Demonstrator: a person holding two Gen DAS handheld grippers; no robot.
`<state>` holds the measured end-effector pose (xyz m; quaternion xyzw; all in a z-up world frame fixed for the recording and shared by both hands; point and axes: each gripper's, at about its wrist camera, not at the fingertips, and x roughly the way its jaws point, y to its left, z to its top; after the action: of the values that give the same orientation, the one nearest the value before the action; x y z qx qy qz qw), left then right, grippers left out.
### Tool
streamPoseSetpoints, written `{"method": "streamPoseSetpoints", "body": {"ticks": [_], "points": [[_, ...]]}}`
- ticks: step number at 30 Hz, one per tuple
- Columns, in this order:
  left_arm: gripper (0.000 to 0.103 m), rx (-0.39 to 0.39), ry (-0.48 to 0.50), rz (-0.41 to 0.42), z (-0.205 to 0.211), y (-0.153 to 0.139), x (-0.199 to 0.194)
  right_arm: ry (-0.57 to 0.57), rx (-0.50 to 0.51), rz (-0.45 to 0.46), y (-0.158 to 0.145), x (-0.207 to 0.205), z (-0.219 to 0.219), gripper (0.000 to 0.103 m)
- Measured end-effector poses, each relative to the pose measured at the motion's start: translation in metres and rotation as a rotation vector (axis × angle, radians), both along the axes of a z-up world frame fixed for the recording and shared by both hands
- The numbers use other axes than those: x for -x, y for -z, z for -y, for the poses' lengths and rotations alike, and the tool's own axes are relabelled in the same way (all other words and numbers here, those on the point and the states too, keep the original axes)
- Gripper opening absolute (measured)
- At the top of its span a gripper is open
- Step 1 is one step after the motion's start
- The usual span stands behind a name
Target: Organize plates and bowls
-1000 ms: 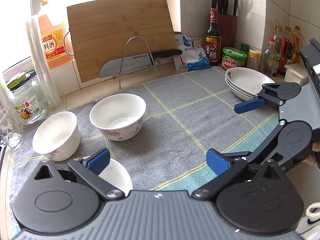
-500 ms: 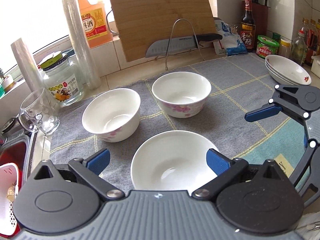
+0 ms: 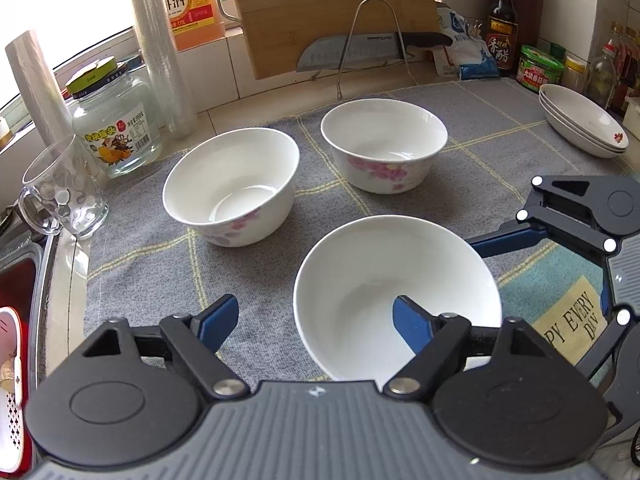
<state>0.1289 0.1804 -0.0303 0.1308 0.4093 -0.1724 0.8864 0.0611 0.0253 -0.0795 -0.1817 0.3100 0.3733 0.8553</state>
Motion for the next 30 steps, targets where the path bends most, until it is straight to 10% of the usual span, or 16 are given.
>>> {"method": "streamPoseSetpoints", "body": {"ticks": [11, 30], "points": [[0.060, 0.039, 0.051, -0.038, 0.005, 0.000, -0.004, -0.016, -0.016, -0.005, -0.001, 0.002, 0.001, 0.079], [0.059, 0.057, 0.107, -0.040, 0.020, -0.006, -0.003, -0.002, 0.006, 0.002, -0.013, 0.008, 0.011, 0.078]]}}
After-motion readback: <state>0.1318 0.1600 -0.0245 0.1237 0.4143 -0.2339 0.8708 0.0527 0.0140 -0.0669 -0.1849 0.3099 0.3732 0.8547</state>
